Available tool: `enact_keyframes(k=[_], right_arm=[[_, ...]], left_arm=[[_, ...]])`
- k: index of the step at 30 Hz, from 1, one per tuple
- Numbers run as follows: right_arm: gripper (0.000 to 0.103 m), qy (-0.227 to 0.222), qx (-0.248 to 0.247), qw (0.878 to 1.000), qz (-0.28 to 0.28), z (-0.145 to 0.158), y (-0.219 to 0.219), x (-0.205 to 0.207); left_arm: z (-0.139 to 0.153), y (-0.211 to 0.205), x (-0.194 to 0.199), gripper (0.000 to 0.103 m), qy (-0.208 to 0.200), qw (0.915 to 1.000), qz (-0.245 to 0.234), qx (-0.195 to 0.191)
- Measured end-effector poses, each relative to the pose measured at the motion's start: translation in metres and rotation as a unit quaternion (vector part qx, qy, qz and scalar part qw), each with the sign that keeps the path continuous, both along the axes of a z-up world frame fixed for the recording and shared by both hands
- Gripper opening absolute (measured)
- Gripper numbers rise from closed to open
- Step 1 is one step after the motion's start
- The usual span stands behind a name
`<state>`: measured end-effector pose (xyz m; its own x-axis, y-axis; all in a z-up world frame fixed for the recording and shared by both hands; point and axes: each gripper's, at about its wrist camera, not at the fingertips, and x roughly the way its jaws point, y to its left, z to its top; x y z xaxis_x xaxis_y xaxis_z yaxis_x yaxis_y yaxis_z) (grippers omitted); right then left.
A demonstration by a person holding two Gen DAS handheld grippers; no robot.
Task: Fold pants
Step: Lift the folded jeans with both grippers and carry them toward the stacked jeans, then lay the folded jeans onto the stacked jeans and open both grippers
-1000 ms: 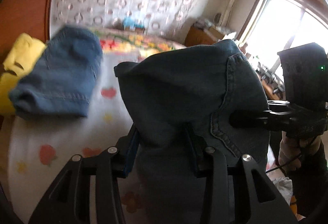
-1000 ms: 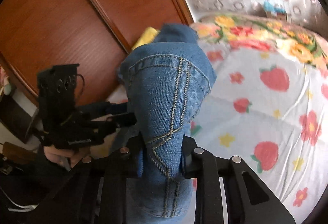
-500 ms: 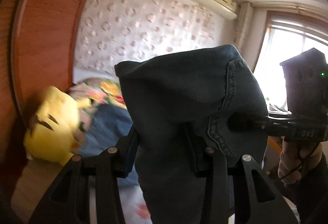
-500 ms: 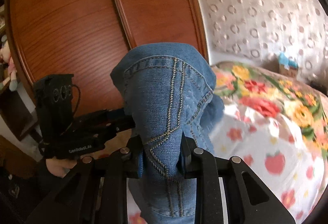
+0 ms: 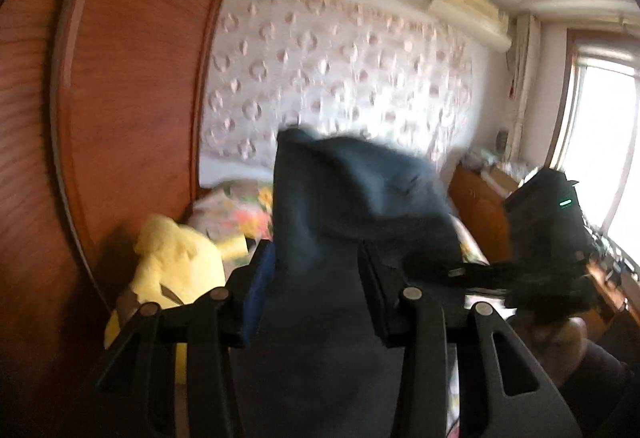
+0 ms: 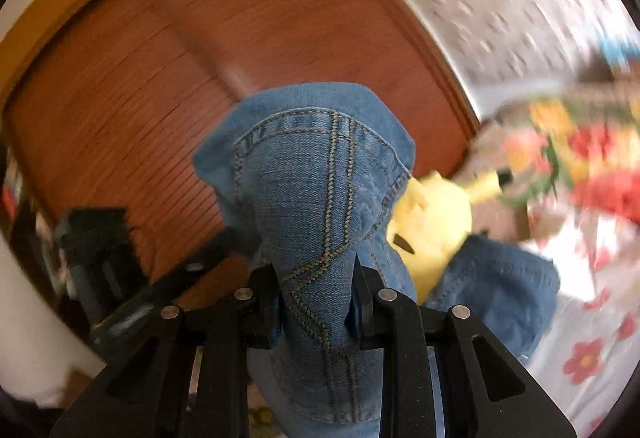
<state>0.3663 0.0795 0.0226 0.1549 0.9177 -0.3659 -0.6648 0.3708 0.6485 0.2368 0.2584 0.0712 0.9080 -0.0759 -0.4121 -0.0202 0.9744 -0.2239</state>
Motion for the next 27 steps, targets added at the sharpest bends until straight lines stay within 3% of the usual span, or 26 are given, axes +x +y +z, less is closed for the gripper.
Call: enact_keyframes(k=[1,3,5,8,11,14,17,18,19,20,24,27], right_arm=[[0.024,0.016,-0.044,0.999,-0.018,-0.031,0.001,0.016],[0.024,-0.010,-0.131,0.990,-0.040,-0.066,0.007,0.034],[0.026,-0.012,-0.142,0.988,-0.056,-0.083,-0.004,0.048],[0.035,-0.049,-0.178,0.982,-0.046,-0.070,-0.003,0.049],[0.055,-0.097,-0.230,0.967,-0.055,-0.057,-0.003,0.040],[0.059,-0.132,-0.243,0.957,-0.089,-0.040,-0.016,0.037],[0.059,-0.184,-0.225,0.952,-0.093,-0.022,-0.022,0.031],[0.054,-0.195,-0.226,0.951,-0.074,-0.019,-0.017,0.028],[0.038,-0.195,-0.223,0.953,-0.062,-0.019,-0.015,0.031],[0.035,-0.192,-0.219,0.955,-0.050,-0.019,-0.011,0.032],[0.034,-0.205,-0.262,0.942,-0.046,-0.043,0.010,0.048],[0.034,-0.168,-0.289,0.941,-0.057,-0.070,0.010,0.071]], left_arm=[[-0.018,-0.004,0.014,0.041,0.022,0.9997,-0.009,-0.003],[-0.050,-0.018,0.033,0.041,0.063,0.9976,-0.030,-0.004],[-0.074,-0.031,0.041,0.041,0.085,0.9954,-0.044,-0.004],[-0.100,-0.056,0.041,0.041,0.114,0.9914,-0.065,0.005],[-0.116,-0.071,0.035,0.041,0.133,0.9884,-0.073,0.014],[-0.125,-0.076,0.033,0.041,0.150,0.9862,-0.069,0.015],[-0.123,-0.070,0.031,0.041,0.155,0.9858,-0.064,0.013],[-0.124,-0.069,0.028,0.041,0.155,0.9859,-0.062,0.011],[-0.125,-0.069,0.025,0.041,0.155,0.9860,-0.061,0.008],[-0.126,-0.070,0.021,0.041,0.155,0.9859,-0.061,0.007],[-0.131,-0.074,0.011,0.041,0.151,0.9867,-0.056,0.022],[-0.133,-0.076,0.004,0.041,0.146,0.9873,-0.057,0.030]])
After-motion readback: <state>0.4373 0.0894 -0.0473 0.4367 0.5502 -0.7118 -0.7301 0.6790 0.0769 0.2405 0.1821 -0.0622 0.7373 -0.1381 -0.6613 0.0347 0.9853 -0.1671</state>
